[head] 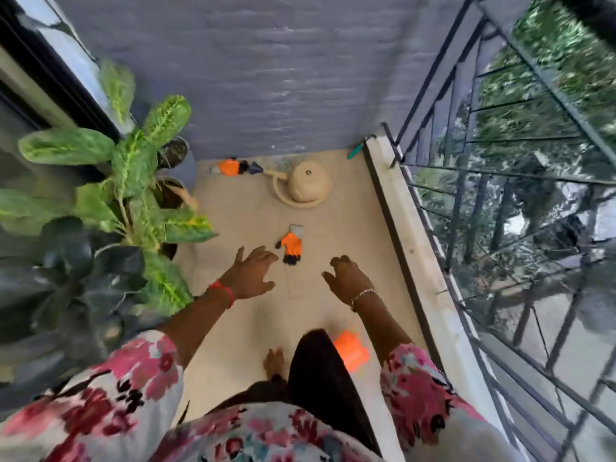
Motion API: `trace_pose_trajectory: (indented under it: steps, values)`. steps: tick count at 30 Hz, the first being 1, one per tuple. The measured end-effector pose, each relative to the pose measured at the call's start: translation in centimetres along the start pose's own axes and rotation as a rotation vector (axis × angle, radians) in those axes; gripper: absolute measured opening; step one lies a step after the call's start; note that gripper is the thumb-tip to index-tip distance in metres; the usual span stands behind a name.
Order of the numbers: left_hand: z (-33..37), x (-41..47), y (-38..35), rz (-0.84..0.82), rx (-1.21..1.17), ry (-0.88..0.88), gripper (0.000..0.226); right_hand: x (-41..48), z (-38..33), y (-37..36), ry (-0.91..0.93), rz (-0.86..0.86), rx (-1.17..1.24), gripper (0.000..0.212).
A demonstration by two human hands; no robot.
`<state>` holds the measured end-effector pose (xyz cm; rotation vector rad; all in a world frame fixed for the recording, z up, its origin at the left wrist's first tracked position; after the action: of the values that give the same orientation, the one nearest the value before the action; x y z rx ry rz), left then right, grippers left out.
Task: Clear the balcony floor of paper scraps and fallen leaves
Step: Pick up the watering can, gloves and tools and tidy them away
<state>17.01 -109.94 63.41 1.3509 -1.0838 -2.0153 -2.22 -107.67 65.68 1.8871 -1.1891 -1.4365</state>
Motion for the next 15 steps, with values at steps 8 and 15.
trace_pose_trajectory:
  steps: [8,15]
  values:
    - [-5.0,13.6,7.0,-0.053,0.09,-0.046,0.059,15.9,2.5,5.1,-0.071,-0.088,0.006,0.041]
    - [-10.6,31.8,10.0,-0.125,0.025,0.083,0.058,36.8,3.2,7.0,-0.003,-0.244,-0.089,0.044]
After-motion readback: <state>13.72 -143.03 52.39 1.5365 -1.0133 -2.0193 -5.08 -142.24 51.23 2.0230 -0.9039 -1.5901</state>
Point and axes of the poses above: each hand's wrist, its own x-axis towards the middle knuckle, its own y-axis out of the back of the hand, z = x × y, the point moved 6 cm from there along x, towards the middle knuckle
